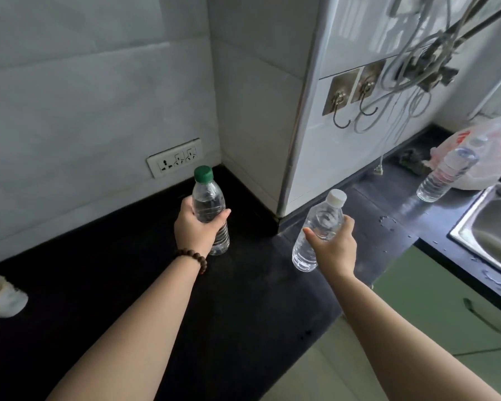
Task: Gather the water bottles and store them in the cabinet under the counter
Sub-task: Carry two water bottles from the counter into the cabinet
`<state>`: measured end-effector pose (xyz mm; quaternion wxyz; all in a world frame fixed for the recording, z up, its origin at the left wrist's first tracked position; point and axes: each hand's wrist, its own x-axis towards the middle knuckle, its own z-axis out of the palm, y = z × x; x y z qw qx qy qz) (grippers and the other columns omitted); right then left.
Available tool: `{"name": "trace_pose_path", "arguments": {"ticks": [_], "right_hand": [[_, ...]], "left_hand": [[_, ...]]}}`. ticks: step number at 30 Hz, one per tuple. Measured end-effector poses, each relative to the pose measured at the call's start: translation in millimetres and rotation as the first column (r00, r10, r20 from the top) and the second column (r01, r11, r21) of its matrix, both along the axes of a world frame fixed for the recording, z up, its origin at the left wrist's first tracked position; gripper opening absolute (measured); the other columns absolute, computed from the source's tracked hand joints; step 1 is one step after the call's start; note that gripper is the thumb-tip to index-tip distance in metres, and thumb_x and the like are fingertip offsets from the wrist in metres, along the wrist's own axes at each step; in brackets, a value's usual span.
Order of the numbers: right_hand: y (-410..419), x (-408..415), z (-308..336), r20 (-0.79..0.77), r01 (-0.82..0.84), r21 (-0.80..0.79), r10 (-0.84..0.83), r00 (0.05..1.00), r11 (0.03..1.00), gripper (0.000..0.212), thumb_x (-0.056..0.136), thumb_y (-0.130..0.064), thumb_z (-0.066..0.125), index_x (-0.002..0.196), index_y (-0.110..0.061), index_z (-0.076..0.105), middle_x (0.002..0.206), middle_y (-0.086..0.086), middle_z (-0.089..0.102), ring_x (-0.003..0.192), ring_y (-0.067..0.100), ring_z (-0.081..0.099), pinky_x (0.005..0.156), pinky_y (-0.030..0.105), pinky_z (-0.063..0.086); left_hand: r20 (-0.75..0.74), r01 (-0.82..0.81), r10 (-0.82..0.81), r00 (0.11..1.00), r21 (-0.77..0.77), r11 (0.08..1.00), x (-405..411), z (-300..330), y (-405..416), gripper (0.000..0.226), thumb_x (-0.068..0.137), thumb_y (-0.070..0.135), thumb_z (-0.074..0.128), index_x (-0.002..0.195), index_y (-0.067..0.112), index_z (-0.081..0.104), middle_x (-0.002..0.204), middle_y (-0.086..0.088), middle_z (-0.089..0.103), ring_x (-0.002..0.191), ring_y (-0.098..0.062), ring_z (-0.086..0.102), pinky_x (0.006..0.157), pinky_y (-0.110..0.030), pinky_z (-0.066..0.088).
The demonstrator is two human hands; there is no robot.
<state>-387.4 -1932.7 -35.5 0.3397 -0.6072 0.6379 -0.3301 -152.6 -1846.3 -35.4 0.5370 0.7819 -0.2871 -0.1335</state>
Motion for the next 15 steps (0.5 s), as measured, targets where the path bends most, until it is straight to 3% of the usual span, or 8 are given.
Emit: {"name": "trace_pose_path", "arguments": {"ticks": [5,15], "right_hand": [[10.3,-4.9,26.7,0.087,-0.149,-0.055,0.153,0.984,0.987,0.077,0.071,-0.041,0.081,0.130,-0.022,0.037,0.115,0.006,0.064,0.102,0.026,0.062,0.086,0.042,0.052],[54.4,-31.6,44.3,0.115,-0.533,-0.123,0.546,0.830,0.837,0.071,0.068,-0.045,0.081,0.125,-0.029,0.042,0.111,-0.003,0.066,0.099,0.021,0.064,0.083,0.042,0.054]], "left_hand": [[0.020,-0.108,0.109,0.994,-0.043,0.993,-36.2,17.2,30.7,0.052,0.068,0.033,0.086,0.106,0.017,0.055,0.089,0.013,0.061,0.079,-0.002,0.059,0.071,-0.017,0.044],[-0.017,-0.405,0.409,0.913,-0.175,0.897,-138.3,34.7,114.6,0.050,0.067,0.031,0.087,0.106,0.019,0.057,0.092,0.013,0.066,0.084,0.003,0.063,0.070,-0.012,0.045]]}}
